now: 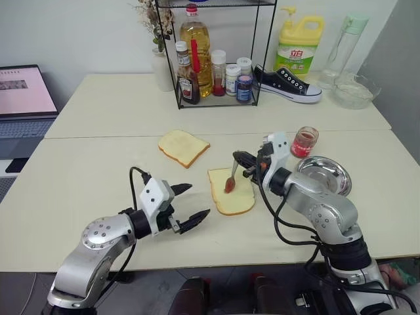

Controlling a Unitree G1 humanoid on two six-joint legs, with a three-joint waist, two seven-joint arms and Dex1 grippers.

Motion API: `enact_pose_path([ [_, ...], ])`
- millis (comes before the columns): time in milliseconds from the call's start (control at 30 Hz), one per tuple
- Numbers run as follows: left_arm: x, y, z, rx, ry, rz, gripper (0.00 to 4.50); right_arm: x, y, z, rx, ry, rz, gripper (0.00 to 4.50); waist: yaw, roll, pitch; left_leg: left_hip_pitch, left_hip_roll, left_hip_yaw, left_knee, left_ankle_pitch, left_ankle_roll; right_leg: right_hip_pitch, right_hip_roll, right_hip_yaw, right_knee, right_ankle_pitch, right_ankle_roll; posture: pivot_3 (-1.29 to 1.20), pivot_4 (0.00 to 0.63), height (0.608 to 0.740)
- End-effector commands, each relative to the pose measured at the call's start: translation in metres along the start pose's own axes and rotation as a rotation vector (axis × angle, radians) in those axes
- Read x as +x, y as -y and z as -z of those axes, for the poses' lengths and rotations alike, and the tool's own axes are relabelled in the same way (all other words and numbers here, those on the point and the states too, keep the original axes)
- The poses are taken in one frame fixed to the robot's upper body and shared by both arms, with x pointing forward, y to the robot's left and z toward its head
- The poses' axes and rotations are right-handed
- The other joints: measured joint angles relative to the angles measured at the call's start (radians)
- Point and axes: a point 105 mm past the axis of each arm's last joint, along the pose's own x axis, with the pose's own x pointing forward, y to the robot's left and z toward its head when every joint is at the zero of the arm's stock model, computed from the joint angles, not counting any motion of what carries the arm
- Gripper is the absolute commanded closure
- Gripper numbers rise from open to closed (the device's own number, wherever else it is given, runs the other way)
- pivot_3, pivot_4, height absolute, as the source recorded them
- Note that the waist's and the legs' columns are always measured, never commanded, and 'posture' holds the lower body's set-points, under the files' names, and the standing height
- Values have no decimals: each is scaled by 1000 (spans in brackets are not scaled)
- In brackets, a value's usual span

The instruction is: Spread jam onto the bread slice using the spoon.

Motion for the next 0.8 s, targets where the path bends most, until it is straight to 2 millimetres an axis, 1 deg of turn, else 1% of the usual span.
enact_pose_path([
  [33,2,-4,-8,45,21,2,0,-3,5,-12,-50,44,6,4447,0,0,0,0,0,0,0,0,0,0,0,0,0,0,0,0,150,740],
  [167,2,-6,-9,50,23,6,0,-4,10,-17,-77,52,16,4447,0,0,0,0,0,0,0,0,0,0,0,0,0,0,0,0,150,740],
  [300,3,-8,-9,54,23,8,0,-6,15,-26,-97,67,26,4447,1,0,0,0,0,0,0,0,0,0,0,0,0,0,0,0,150,740],
  [400,4,-6,-9,51,26,13,0,-9,14,-34,-112,80,22,4447,1,0,0,0,0,0,0,0,0,0,0,0,0,0,0,0,150,740],
  [567,4,-6,-9,51,27,12,0,-11,13,-40,-114,89,21,4447,0,0,0,0,0,0,0,0,0,0,0,0,0,0,0,0,150,740],
  [600,4,-6,-9,51,26,12,0,-11,13,-42,-91,96,22,4447,0,0,0,0,0,0,0,0,0,0,0,0,0,0,0,0,150,740],
  [700,3,-7,-8,50,26,11,0,-10,17,-47,98,130,39,4447,0,0,0,0,0,0,0,0,0,0,0,1,0,0,0,0,150,740],
  [800,3,-7,-8,50,24,11,0,-9,21,-43,251,128,45,4447,0,0,0,0,0,0,0,0,0,0,0,1,0,0,0,0,150,740],
])
